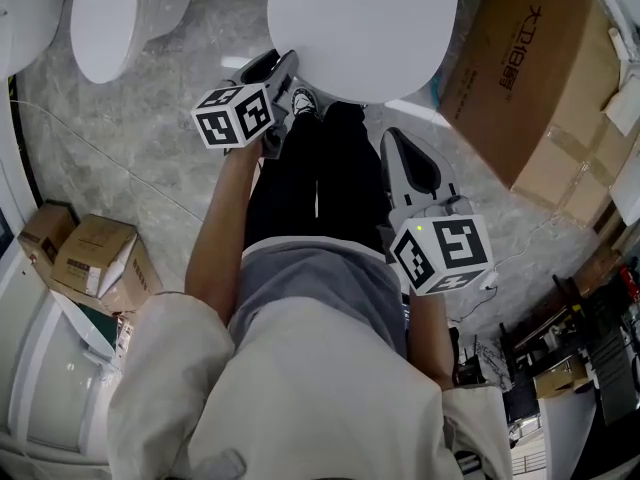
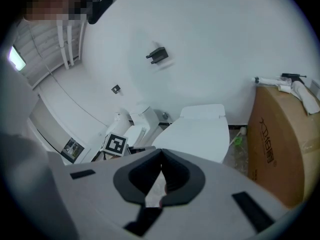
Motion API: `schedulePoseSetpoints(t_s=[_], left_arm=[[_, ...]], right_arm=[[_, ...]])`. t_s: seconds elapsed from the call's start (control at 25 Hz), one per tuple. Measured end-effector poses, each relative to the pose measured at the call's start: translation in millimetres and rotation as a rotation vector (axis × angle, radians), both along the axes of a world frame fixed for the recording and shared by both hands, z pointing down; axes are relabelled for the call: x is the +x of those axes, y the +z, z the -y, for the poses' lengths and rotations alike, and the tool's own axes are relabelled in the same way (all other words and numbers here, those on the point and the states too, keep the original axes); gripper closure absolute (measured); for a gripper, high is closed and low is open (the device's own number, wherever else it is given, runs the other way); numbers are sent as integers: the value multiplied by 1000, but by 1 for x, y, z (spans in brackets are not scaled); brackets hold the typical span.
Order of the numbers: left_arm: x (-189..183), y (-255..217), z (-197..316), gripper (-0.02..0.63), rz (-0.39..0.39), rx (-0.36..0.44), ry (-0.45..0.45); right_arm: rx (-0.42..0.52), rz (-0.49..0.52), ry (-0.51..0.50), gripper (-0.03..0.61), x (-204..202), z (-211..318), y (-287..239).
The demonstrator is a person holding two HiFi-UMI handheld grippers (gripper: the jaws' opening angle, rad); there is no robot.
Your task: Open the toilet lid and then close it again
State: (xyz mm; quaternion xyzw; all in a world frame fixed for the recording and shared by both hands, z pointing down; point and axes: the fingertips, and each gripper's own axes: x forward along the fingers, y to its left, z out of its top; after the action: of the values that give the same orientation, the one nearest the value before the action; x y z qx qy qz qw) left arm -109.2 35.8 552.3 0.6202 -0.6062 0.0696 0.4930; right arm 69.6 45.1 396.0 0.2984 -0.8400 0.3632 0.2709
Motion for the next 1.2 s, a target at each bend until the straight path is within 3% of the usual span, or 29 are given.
schedulePoseSetpoints(t_s=[0.68, 0.92, 1.2], left_arm=[[-7, -49, 32, 480, 2, 27, -84], [-9, -64, 41, 477, -3, 54, -49], [-12, -72, 47, 476, -56, 70, -22]], right_arm=[[58, 99, -31, 568, 14, 36, -42], [78, 101, 5, 568, 18, 48, -54], [111, 103, 21, 568, -4, 53, -70]])
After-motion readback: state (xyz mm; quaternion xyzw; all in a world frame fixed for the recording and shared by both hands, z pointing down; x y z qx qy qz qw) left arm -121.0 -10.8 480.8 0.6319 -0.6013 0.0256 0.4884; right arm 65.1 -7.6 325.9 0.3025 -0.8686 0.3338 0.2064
